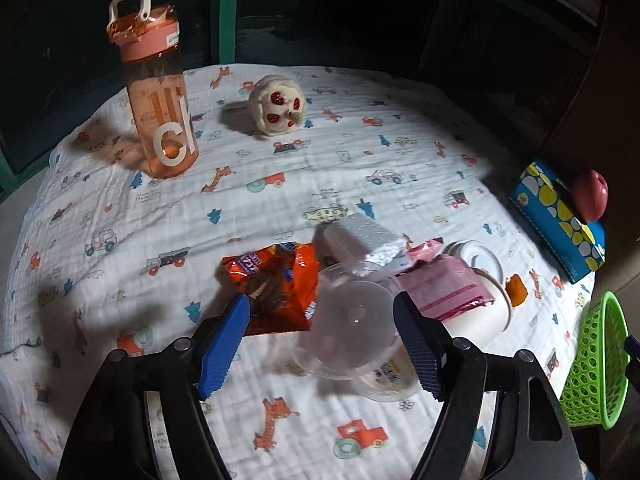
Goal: Collect trash
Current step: 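Move both grippers back to the table toward the snack wrapper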
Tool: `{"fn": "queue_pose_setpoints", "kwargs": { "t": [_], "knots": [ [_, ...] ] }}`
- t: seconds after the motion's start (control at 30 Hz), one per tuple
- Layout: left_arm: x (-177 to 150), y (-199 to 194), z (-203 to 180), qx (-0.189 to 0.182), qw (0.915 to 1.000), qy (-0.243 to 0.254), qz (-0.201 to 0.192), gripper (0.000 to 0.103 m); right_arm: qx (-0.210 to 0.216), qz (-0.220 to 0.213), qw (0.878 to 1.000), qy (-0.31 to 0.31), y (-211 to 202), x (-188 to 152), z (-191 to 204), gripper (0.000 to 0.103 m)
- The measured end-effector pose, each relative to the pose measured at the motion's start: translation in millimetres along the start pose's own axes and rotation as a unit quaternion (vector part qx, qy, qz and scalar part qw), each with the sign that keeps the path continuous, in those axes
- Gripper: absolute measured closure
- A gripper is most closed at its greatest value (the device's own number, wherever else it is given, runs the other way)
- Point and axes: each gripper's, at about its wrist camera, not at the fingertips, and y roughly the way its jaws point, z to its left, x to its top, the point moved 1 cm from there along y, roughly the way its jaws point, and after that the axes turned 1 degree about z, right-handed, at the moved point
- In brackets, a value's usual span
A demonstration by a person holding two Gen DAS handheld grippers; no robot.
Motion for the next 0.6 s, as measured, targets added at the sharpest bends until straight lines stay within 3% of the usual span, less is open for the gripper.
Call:
{"fn": "queue_pose_setpoints", "kwargs": {
  "t": [0.1, 0.6],
  "knots": [
    [2.0, 12.9, 13.1, -0.003, 0.9999, -0.008, 0.011, 0.025, 0.008, 0.006, 1.000, -0.008, 10.7, 4.5, 12.9, 0.022],
    [4.3, 68.7, 32.4, -0.017, 0.9976, -0.018, 0.064, 0.023, 0.033, 0.032, 0.998, -0.039, 54.8, 19.0, 53.3, 0.021]
  ]
}}
